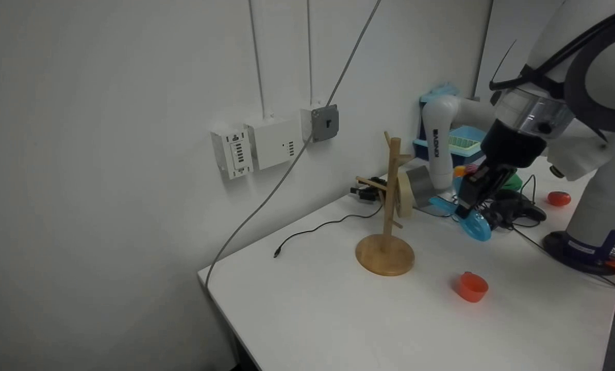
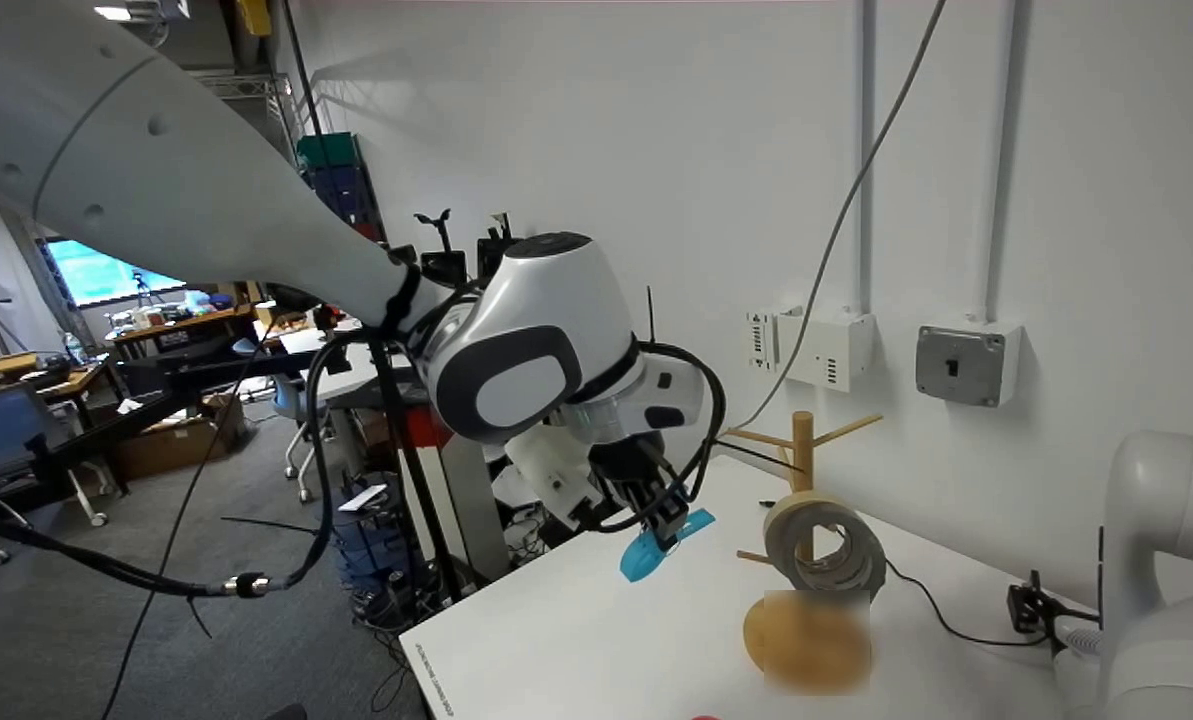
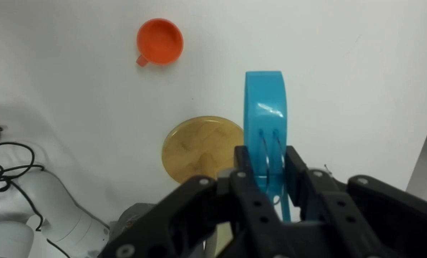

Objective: Hang the blue peg on the wooden stand

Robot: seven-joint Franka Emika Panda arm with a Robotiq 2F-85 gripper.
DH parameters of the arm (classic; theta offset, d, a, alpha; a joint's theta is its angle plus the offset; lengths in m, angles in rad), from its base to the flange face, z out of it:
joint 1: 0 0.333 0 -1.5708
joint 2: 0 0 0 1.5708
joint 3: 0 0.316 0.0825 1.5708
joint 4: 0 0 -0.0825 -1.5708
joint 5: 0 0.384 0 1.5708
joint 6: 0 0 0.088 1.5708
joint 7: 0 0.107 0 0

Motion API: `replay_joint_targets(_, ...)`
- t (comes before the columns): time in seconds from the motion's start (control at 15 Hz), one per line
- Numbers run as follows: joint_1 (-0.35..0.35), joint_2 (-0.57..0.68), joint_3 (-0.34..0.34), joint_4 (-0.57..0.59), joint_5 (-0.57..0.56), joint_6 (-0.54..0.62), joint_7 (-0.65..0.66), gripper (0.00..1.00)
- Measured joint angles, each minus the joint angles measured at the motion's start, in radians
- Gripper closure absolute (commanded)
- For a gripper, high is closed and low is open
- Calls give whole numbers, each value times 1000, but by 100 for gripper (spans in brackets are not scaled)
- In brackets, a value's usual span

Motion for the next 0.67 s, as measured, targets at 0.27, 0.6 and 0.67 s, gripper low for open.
replay_joint_targets(0.27,0,-14,0,-12,7,0,-2,74)
replay_joint_targets(0.6,2,-13,0,-13,12,0,-3,93)
replay_joint_targets(0.67,2,-15,0,-13,27,0,-10,93)
